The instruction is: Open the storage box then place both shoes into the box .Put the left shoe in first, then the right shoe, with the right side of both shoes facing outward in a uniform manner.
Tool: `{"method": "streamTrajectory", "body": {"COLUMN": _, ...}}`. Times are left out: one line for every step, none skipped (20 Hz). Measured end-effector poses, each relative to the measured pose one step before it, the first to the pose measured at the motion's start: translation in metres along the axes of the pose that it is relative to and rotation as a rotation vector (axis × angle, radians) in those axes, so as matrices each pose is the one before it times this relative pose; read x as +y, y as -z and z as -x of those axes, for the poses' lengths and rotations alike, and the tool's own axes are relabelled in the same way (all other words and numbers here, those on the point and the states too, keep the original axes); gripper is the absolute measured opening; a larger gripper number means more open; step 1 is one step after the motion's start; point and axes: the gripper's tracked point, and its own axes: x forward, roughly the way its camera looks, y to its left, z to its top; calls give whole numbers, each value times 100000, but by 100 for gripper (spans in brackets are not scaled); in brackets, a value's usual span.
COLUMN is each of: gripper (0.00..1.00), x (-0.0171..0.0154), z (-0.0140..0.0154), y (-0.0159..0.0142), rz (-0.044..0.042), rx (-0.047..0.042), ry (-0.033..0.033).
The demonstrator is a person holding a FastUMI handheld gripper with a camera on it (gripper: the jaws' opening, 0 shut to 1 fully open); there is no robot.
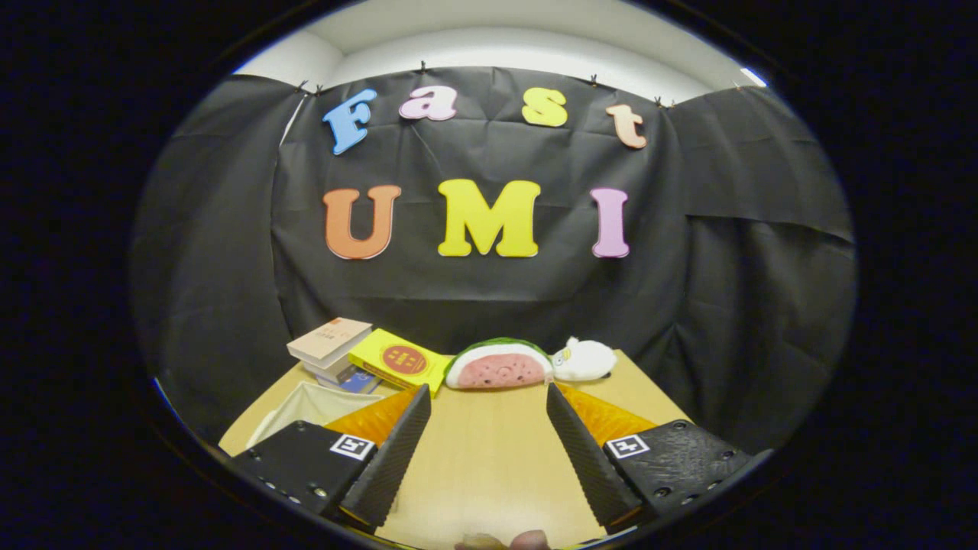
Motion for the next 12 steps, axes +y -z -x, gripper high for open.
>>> {"method": "streamTrajectory", "body": {"gripper": 94, "x": -1265, "z": 553, "y": -218, "rz": 240, "rx": -585, "ry": 262}}
{"method": "streamTrajectory", "body": {"gripper": 94, "x": -1072, "z": 328, "y": -92, "rz": -146, "rx": -186, "ry": 174}}
{"method": "streamTrajectory", "body": {"gripper": 94, "x": -942, "z": 399, "y": -27, "rz": -696, "rx": -224, "ry": -59}}
{"method": "streamTrajectory", "body": {"gripper": 94, "x": -816, "z": 200, "y": 50, "rz": -922, "rx": 49, "ry": -232}}
{"method": "streamTrajectory", "body": {"gripper": 94, "x": -907, "z": 297, "y": 120, "rz": -446, "rx": 117, "ry": 97}}
{"method": "streamTrajectory", "body": {"gripper": 94, "x": -903, "z": 45, "y": 158, "rz": -196, "rx": -52, "ry": 439}}
{"method": "streamTrajectory", "body": {"gripper": 94, "x": -820, "z": 127, "y": 51, "rz": -872, "rx": -245, "ry": 294}}
{"method": "streamTrajectory", "body": {"gripper": 94, "x": -365, "z": 72, "y": 190, "rz": -1761, "rx": 342, "ry": 39}}
{"method": "streamTrajectory", "body": {"gripper": 94, "x": -396, "z": 137, "y": 104, "rz": -1938, "rx": 229, "ry": -160}}
{"method": "streamTrajectory", "body": {"gripper": 94, "x": -483, "z": 33, "y": 207, "rz": -1745, "rx": 354, "ry": 417}}
{"method": "streamTrajectory", "body": {"gripper": 94, "x": -526, "z": 71, "y": 129, "rz": -1334, "rx": 195, "ry": -32}}
{"method": "streamTrajectory", "body": {"gripper": 94, "x": -275, "z": -19, "y": 227, "rz": -955, "rx": 240, "ry": -12}}
